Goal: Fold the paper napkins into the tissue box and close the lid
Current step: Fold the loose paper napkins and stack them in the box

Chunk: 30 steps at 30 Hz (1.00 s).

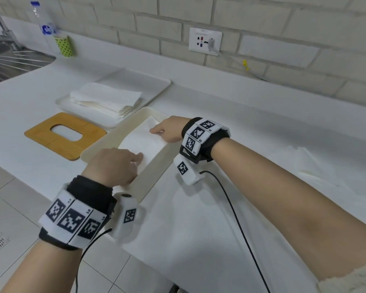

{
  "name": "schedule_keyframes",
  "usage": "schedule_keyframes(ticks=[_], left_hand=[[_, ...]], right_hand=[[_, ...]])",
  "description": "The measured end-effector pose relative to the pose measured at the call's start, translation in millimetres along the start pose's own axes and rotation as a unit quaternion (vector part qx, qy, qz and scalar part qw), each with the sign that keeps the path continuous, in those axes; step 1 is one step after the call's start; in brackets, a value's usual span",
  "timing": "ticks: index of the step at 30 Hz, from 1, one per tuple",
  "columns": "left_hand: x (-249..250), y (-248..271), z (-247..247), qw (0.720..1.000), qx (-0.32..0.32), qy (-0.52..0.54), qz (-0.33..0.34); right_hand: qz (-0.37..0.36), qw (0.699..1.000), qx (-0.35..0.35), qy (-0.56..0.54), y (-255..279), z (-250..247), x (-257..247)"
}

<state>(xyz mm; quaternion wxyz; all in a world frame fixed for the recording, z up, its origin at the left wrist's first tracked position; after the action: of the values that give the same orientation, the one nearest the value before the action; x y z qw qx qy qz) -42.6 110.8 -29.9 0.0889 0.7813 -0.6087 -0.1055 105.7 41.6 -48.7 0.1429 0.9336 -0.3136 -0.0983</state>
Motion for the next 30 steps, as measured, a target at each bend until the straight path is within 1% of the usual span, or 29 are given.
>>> schedule_keyframes(ticks=[1, 3, 5, 6, 7, 8, 10, 11, 12, 13, 14, 16, 18, 20, 21, 23, 26, 28, 30], left_hand=[[1, 0, -1, 1.000, 0.002, 0.005, 0.002], [2, 3, -1, 0.999, 0.004, 0.043, 0.000], [1, 9, -4, 0.992, 0.025, 0.123, -0.022], [1, 13, -7, 0.983, 0.048, 0.172, -0.036], [3, 18, -10, 0.971, 0.082, 0.221, -0.047], [8, 23, -14, 0.956, 0.130, 0.259, -0.044], [30, 35, -23, 0.924, 0.225, 0.309, 0.002], [43, 39, -26, 0.906, 0.253, 0.338, 0.030], [55, 41, -26, 0.892, 0.259, 0.367, 0.057], [71, 39, -24, 0.884, 0.250, 0.387, 0.083], [86, 36, -20, 0.881, 0.234, 0.397, 0.105], [113, 27, -11, 0.885, 0.200, 0.397, 0.136], [136, 16, 0, 0.890, 0.165, 0.391, 0.165], [157, 7, 11, 0.899, 0.125, 0.377, 0.186], [165, 3, 16, 0.903, 0.106, 0.367, 0.195], [180, -4, 24, 0.911, 0.072, 0.343, 0.215], [200, -10, 34, 0.934, -0.003, 0.261, 0.244], [212, -13, 41, 0.945, -0.063, 0.205, 0.248], [222, -16, 44, 0.950, -0.095, 0.175, 0.241]], right_hand=[[-0.002, 1.000, 0.005, -0.011, 1, 0, 0], [-0.009, 0.997, 0.041, -0.059, 9, -5, 3], [-0.013, 0.991, 0.099, -0.094, 27, -10, 13], [-0.008, 0.987, 0.128, -0.094, 40, -11, 21], [0.000, 0.984, 0.149, -0.092, 55, -10, 30], [0.011, 0.983, 0.157, -0.092, 71, -7, 40], [0.045, 0.984, 0.146, -0.089, 108, 2, 58], [0.065, 0.986, 0.133, -0.082, 124, 9, 66], [0.085, 0.987, 0.117, -0.071, 140, 16, 72], [0.109, 0.988, 0.096, -0.058, 157, 25, 78], [0.134, 0.987, 0.068, -0.047, 173, 36, 84], [0.181, 0.983, -0.004, -0.026, 202, 61, 93], [0.219, 0.973, -0.074, -0.012, 226, 86, 98], [0.237, 0.966, -0.105, -0.006, 241, 106, 99], [0.240, 0.965, -0.107, -0.003, 245, 113, 98], [0.240, 0.967, -0.080, 0.001, 250, 119, 98], [0.245, 0.969, -0.037, -0.014, 252, 125, 95], [0.252, 0.967, -0.021, -0.012, 251, 127, 93], [0.255, 0.967, -0.004, 0.006, 247, 126, 91]])
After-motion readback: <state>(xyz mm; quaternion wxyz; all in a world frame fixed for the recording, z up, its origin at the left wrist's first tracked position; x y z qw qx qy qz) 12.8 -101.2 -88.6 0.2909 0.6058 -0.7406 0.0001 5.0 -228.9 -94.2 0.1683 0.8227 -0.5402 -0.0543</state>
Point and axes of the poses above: each hand's wrist, its own y-axis away from the middle knuckle, its own z-axis out of the palm, x = y × z, the point moved 4 cm from there along -y, towards the middle knuckle, and after that the axes turned 2 degrees about x, right-handed, at the moved point
